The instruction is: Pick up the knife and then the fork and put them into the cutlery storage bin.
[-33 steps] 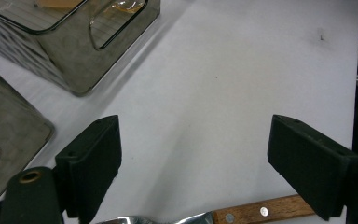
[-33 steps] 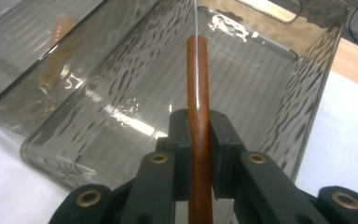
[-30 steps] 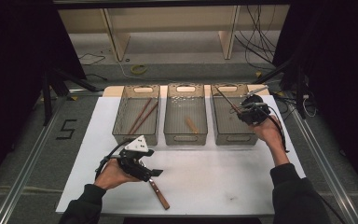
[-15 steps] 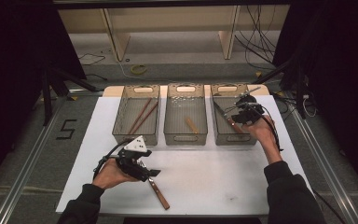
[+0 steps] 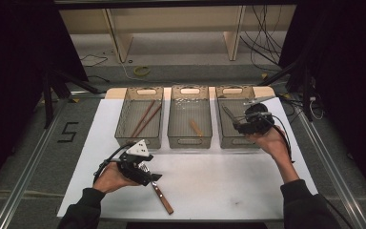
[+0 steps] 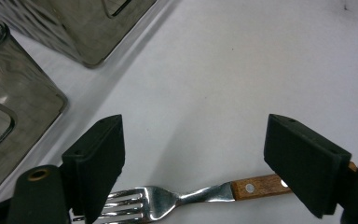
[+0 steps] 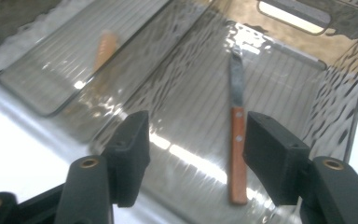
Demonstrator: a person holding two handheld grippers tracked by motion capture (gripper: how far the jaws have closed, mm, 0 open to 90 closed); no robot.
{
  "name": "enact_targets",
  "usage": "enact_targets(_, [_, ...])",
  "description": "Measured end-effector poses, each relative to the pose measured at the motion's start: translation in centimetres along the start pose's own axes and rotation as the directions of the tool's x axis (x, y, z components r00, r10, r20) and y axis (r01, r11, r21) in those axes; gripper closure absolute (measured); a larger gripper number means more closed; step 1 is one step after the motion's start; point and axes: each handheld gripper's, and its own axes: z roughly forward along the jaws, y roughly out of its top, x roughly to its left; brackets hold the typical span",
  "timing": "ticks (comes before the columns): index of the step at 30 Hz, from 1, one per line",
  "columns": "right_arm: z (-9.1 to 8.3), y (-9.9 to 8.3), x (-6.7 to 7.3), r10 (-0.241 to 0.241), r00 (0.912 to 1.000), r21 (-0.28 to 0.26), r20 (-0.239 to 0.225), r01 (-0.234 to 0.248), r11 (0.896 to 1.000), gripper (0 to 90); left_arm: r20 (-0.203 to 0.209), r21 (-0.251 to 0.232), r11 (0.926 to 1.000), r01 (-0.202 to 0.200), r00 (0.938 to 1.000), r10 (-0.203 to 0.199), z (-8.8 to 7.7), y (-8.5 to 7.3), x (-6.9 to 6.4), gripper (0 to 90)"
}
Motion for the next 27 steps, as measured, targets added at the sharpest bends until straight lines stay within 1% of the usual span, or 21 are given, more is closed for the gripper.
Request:
enact_targets(3, [-0.7, -0.9, 0.6, -0.001, 0.9998, -0.024, -0.019, 0.000, 1.000, 38.9, 0.006, 0.010, 0.9999, -0.005, 1.0000, 0.005, 0.0, 0.0, -0.2, 21.2])
enact_targets(5, [-1.1, -1.4, 1.1, -0.013, 0.9994, -0.029, -0.034, 0.012, 1.000, 38.5, 0.016, 0.012, 0.9999, -0.007, 0.9998, 0.007, 0.0, -0.1, -0.5, 23.0])
enact_targets(6, [-1.4, -1.7, 1.4, -0.020, 0.9990, -0.036, -0.041, 0.019, 0.999, 38.6, 0.023, 0.018, 0.9997, -0.017, 0.9996, 0.016, 0.0, -0.1, -0.6, 24.2])
enact_targets(7, [-1.6, -2.0, 1.6, -0.023, 0.9984, -0.041, -0.051, 0.021, 0.999, 38.7, 0.028, 0.018, 0.9997, -0.014, 0.9995, 0.014, 0.0, -0.1, -0.7, 25.5])
enact_targets(9, [-2.0, -2.5, 2.0, -0.027, 0.9976, -0.049, -0.064, 0.023, 0.999, 38.8, 0.047, 0.021, 0.9995, -0.025, 0.9986, 0.024, -0.1, -0.2, -1.0, 31.5])
enact_targets(12, [-2.4, -3.2, 2.6, -0.030, 0.9961, -0.059, -0.083, 0.026, 0.998, 38.9, 0.074, 0.023, 0.9994, -0.026, 0.9969, 0.024, 0.0, -0.4, -1.5, 41.4])
enact_targets(15, [-2.4, -4.0, 3.0, -0.036, 0.9952, -0.062, -0.091, 0.030, 0.998, 37.7, 0.093, 0.034, 0.9987, -0.039, 0.9950, 0.035, 0.1, -0.5, -2.1, 49.6])
enact_targets(18, [-2.2, -4.8, 3.5, -0.041, 0.9928, -0.060, -0.113, 0.034, 0.998, 37.3, 0.110, 0.047, 0.9975, -0.054, 0.9928, 0.048, 0.2, -0.7, -2.4, 56.7])
enact_targets(19, [-2.2, -5.0, 3.7, -0.041, 0.9923, -0.065, -0.117, 0.034, 0.997, 37.4, 0.115, 0.045, 0.9978, -0.048, 0.9925, 0.042, 0.2, -0.7, -2.5, 58.8])
enact_targets(20, [-2.2, -5.2, 3.8, -0.043, 0.9915, -0.068, -0.123, 0.035, 0.997, 37.3, 0.115, 0.040, 0.9983, -0.042, 0.9927, 0.038, 0.2, -0.8, -2.7, 60.7])
enact_targets(22, [-2.3, -5.7, 4.0, -0.045, 0.9909, -0.074, -0.127, 0.036, 0.997, 37.2, 0.116, 0.040, 0.9980, -0.049, 0.9922, 0.045, 0.2, -0.9, -2.8, 64.4])
enact_targets(23, [-2.3, -5.9, 4.1, -0.044, 0.9906, -0.078, -0.129, 0.034, 0.996, 37.3, 0.113, 0.033, 0.9986, -0.041, 0.9929, 0.037, 0.2, -0.9, -3.0, 65.8])
enact_targets(24, [-2.3, -6.1, 4.2, -0.041, 0.9898, -0.079, -0.136, 0.031, 0.996, 37.1, 0.115, 0.039, 0.9984, -0.042, 0.9926, 0.037, 0.2, -1.0, -3.0, 67.4])
enact_targets(26, [-2.4, -6.5, 4.3, -0.033, 0.9884, -0.083, -0.148, 0.021, 0.996, 36.1, 0.116, 0.034, 0.9989, -0.032, 0.9929, 0.028, 0.2, -1.1, -3.3, 69.6])
enact_targets(27, [-2.4, -6.7, 4.3, -0.030, 0.9879, -0.084, -0.152, 0.017, 0.996, 35.4, 0.110, 0.038, 0.9988, -0.032, 0.9936, 0.028, 0.2, -1.2, -3.4, 70.6])
